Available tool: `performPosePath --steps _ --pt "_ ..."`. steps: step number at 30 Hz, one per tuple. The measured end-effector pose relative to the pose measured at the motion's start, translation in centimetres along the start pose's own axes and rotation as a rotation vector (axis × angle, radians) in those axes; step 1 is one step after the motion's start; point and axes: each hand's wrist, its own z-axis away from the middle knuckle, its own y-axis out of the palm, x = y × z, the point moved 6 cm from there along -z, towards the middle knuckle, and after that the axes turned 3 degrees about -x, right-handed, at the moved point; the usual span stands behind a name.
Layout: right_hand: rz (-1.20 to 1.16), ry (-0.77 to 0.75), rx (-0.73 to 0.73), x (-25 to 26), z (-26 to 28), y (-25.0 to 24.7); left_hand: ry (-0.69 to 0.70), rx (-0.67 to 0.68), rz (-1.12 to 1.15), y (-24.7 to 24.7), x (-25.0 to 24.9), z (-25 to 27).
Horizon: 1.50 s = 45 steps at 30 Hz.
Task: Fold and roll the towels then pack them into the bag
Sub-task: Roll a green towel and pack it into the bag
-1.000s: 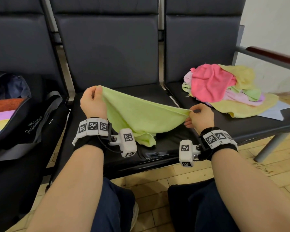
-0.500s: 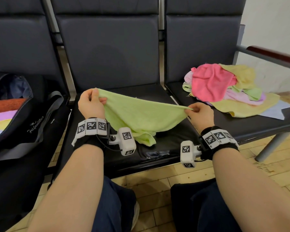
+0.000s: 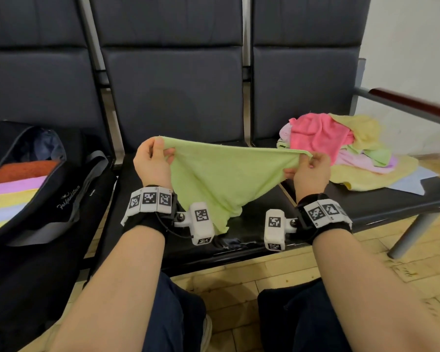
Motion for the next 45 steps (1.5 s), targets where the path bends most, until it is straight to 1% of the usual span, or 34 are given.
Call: performPosePath --steps 2,6,9,11,13,14,15,16,17,18,19,20,22,24,26,29,32,34,37,40,43,45 --pt "-0.028 -0.017 -0.051 1.7 -0.1 -0.2 0.017 -0.011 0.03 0.6 -1.4 -0.1" --pt "-0.012 -0.113 -0.063 7.1 -1.4 -0.4 0.101 -0.044 0.076 2.1 -6.3 -0.9" --pt "-0.11 -0.252 -0.085 13.0 -1.8 -0.4 0.186 -0.055 0.148 3.4 -11.1 -1.1" --pt "-0.204 -0.36 -0.138 16.9 -1.5 -0.8 0.268 -0.075 0.176 4.0 -14.5 -1.0" --pt "-0.226 -0.437 -0.167 19.6 -0.9 -1.0 0.335 -0.094 0.139 4.4 -17.4 -0.6" --pt "-0.154 -0.436 -0.164 20.2 -0.8 -1.1 0.347 -0.104 0.073 4.4 -18.1 -0.4" --pt "-0.044 -0.402 -0.152 20.2 -0.9 -1.2 0.332 -0.117 -0.022 4.4 -18.5 -0.2" --pt "0.056 -0.319 -0.127 19.6 -1.1 -1.1 0.268 -0.124 -0.13 4.3 -18.2 -0.1" --pt "0.104 -0.244 -0.089 18.9 -1.3 -1.2 0.165 -0.131 -0.247 4.1 -17.5 0.0" --pt "0.092 -0.194 -0.047 18.5 -1.2 -1.3 0.057 -0.127 -0.357 3.8 -16.8 0.3" --pt "0.078 -0.186 -0.028 18.3 -1.3 -1.4 -0.007 -0.12 -0.421 3.6 -16.4 0.6" --pt "0.067 -0.199 -0.03 18.7 -1.0 -1.7 -0.019 -0.119 -0.437 3.5 -16.7 0.9" --pt "0.041 -0.245 -0.063 19.5 -0.7 -2.5 0.034 -0.135 -0.388 3.7 -17.6 1.1" --pt "-0.027 -0.278 -0.092 20.4 -0.6 -3.4 0.114 -0.123 -0.29 4.2 -18.7 1.1" --pt "-0.092 -0.277 -0.112 21.2 -0.7 -4.1 0.178 -0.113 -0.21 4.4 -19.7 1.1" --pt "-0.136 -0.274 -0.125 22.1 -0.6 -4.7 0.249 -0.13 -0.186 4.3 -20.7 1.3" --pt "-0.124 -0.261 -0.167 22.5 -0.4 -5.2 0.234 -0.124 -0.238 4.2 -20.5 1.2" --pt "-0.066 -0.189 -0.172 21.9 -0.6 -5.3 0.19 -0.093 -0.345 4.2 -19.8 0.9" --pt "0.078 -0.069 -0.113 20.3 -0.9 -4.6 0.136 0.016 -0.529 4.5 -18.3 0.0" --pt "0.167 -0.062 -0.012 19.3 -0.5 -3.0 0.144 0.118 -0.609 5.4 -17.4 0.4" --pt "0.152 -0.091 0.1 19.0 0.7 -0.7 0.122 0.217 -0.559 7.1 -16.8 1.4" --pt "0.142 -0.102 0.182 19.1 1.6 0.8 0.086 0.285 -0.463 8.6 -16.2 2.0"
